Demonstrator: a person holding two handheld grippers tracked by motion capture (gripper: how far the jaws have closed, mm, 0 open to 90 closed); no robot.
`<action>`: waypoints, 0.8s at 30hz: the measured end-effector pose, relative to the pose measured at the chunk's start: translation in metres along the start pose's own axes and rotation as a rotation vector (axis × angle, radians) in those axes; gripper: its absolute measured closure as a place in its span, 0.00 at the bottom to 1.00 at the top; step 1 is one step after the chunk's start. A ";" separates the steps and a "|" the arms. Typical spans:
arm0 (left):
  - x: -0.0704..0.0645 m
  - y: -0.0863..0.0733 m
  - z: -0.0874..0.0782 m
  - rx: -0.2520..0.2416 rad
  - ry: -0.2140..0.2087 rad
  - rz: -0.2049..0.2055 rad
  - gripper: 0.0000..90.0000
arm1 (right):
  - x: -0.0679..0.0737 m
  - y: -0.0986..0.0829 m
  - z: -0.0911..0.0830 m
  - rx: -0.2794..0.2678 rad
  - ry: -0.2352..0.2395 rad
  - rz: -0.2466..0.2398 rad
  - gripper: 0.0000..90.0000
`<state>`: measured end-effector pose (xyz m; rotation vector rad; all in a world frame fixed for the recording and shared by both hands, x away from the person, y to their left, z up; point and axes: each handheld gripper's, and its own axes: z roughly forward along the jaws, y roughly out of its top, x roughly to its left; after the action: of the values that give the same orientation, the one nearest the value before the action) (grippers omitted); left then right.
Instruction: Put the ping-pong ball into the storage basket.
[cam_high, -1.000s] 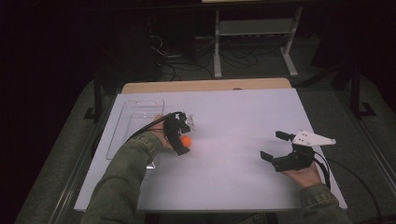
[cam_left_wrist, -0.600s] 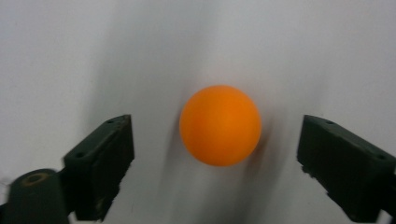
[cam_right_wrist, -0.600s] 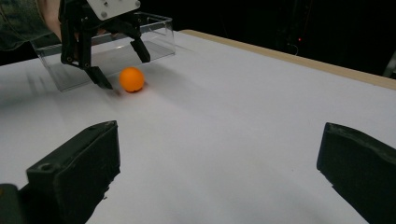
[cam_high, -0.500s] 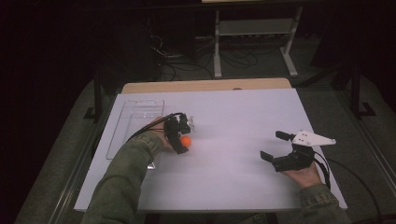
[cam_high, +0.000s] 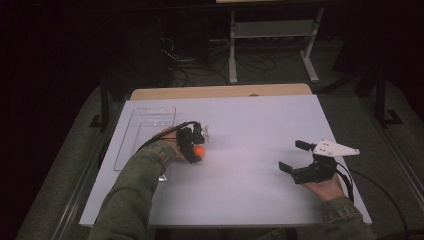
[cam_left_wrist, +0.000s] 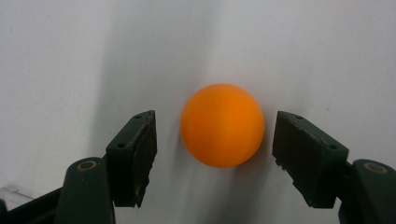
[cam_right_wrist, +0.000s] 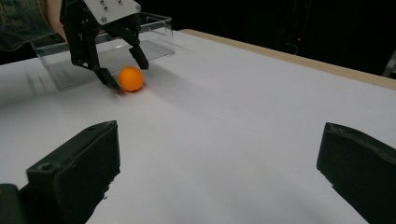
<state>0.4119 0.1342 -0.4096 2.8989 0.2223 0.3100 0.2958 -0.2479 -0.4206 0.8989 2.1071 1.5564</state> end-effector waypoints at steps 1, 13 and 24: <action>0.000 0.000 0.000 0.002 0.000 0.009 0.36 | 0.000 0.000 0.000 0.000 0.000 0.000 0.00; -0.002 0.002 0.002 0.001 0.012 0.030 0.51 | 0.000 0.000 0.000 0.001 -0.001 -0.001 0.00; -0.001 0.001 0.001 0.005 0.007 0.026 0.56 | 0.000 0.000 0.000 -0.002 -0.006 0.001 0.00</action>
<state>0.4110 0.1325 -0.4102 2.9078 0.1864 0.3238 0.2958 -0.2484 -0.4204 0.9028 2.1008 1.5542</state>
